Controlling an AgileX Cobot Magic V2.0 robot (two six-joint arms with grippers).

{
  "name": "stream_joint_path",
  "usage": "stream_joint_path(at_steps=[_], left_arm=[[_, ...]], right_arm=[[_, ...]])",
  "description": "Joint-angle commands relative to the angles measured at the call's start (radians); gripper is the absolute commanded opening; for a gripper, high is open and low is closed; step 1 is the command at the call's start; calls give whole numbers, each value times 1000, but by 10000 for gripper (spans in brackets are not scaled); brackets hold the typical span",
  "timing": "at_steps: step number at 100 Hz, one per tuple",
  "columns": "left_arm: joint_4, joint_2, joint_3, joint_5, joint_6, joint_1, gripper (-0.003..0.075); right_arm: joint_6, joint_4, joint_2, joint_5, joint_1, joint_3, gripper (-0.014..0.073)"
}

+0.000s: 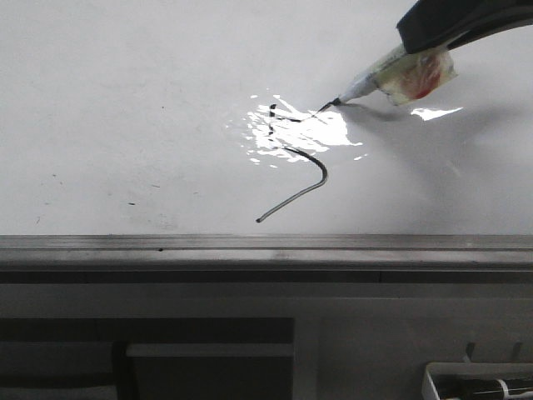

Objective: Write number 5 on whiteboard

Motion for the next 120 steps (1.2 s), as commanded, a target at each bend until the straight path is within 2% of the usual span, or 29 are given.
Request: stream_joint_path(at_steps=[1,7,22,29,48,62,84,107,114,120], left_arm=[[-20,4,-28,-79,-11,2,-12],[-20,9,-28,-64,-11,2,36],[-20,90,-87,47,-7,2,315],[-20,157,-137,129,41,2,365],[-88,354,-270,282,263,-13,365],[-148,471,-345,344,437,-77,365],[-148,623,-416,351,452,-189,365],[-157,726,-441,351,452,-230,360],[-163,738,-443,339,452,-230,312],[-171,745,-443,330,452,-230,232]], right_arm=[[-4,-9,-59,-18,4,-37,-60],[-6,-9,-90,27,17,-40,-60],[-7,-9,-151,100,66,-40,-60],[-42,-9,-155,125,110,-40,-60],[-154,-11,-131,116,277,-40,-60],[-162,-57,-97,51,405,-40,-60],[-162,-85,-57,3,530,-40,-60],[-162,-85,-52,-10,550,-40,-60],[-162,-85,-52,-2,550,-40,-60],[-162,-85,-52,7,550,-40,-60]])
